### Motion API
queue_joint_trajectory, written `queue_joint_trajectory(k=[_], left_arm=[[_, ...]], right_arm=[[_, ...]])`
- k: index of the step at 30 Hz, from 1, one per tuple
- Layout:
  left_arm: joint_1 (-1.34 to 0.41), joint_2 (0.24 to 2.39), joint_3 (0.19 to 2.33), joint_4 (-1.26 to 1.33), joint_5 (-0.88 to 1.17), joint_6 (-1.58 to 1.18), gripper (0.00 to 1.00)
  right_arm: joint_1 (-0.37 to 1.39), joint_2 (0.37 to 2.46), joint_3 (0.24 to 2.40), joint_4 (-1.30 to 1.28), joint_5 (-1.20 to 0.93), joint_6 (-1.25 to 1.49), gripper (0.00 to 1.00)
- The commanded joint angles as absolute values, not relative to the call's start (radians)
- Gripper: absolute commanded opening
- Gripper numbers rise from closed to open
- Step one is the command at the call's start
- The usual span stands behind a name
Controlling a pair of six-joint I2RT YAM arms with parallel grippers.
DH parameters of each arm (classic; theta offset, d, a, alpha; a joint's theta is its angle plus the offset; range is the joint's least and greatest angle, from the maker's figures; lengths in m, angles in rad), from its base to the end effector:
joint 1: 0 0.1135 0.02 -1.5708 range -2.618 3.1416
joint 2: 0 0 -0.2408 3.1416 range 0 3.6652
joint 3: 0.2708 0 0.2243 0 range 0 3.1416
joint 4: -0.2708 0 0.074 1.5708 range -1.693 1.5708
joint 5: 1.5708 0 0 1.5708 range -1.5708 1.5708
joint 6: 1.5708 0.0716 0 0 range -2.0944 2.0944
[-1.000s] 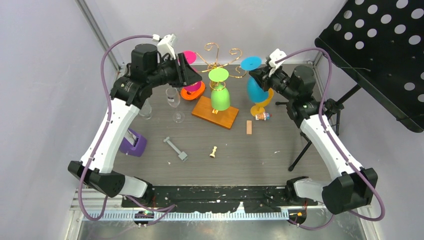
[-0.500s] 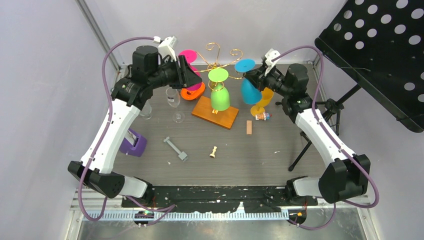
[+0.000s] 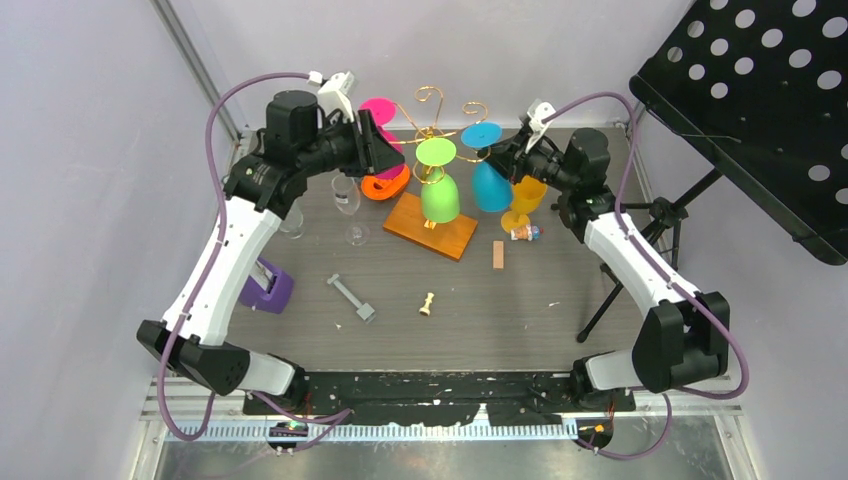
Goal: Place the wine glass upside down on the wine glass rack
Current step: Turn the wine glass upside down at the wine rack.
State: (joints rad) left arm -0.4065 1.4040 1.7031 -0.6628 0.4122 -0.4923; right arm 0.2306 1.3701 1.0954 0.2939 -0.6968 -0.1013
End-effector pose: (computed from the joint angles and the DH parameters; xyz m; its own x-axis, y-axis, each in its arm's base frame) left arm 0.2636 -0.1447 0.4223 -0.6217 -0.2038 -0.7562 0.4679 0.6777 -0.5673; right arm 0.3061 0.1191 0.3511 0.0995 -0.0563 -0.9934 -0.7940 0.5973 -0.1134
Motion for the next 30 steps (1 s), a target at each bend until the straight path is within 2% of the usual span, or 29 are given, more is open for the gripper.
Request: queue_joint_trajectory(k=[1,16,23,30], left_arm=[[-0.41,1.425,1.754,-0.616,0.43,-0.482,0.4],[-0.429,1.496,1.82,-0.635,0.405,-0.468,0.41],[-0.466,1.557,1.89,-0.634,0.306,-0.425,0.49],[-0.5,1.626,1.974,-0.603,0.205,-0.376,0.5]], right_arm=[[0.235,1.383,1.086,0.426,-0.766,-0.048,0.06],[0.238,1.411,1.035,0.629,-0.876,0.076,0.06],[0.238,1.406,1.032,0.626,-0.868,0.068,0.06],[0.238,1.403,1.031,0.611,-0.862,0.056,0.06]])
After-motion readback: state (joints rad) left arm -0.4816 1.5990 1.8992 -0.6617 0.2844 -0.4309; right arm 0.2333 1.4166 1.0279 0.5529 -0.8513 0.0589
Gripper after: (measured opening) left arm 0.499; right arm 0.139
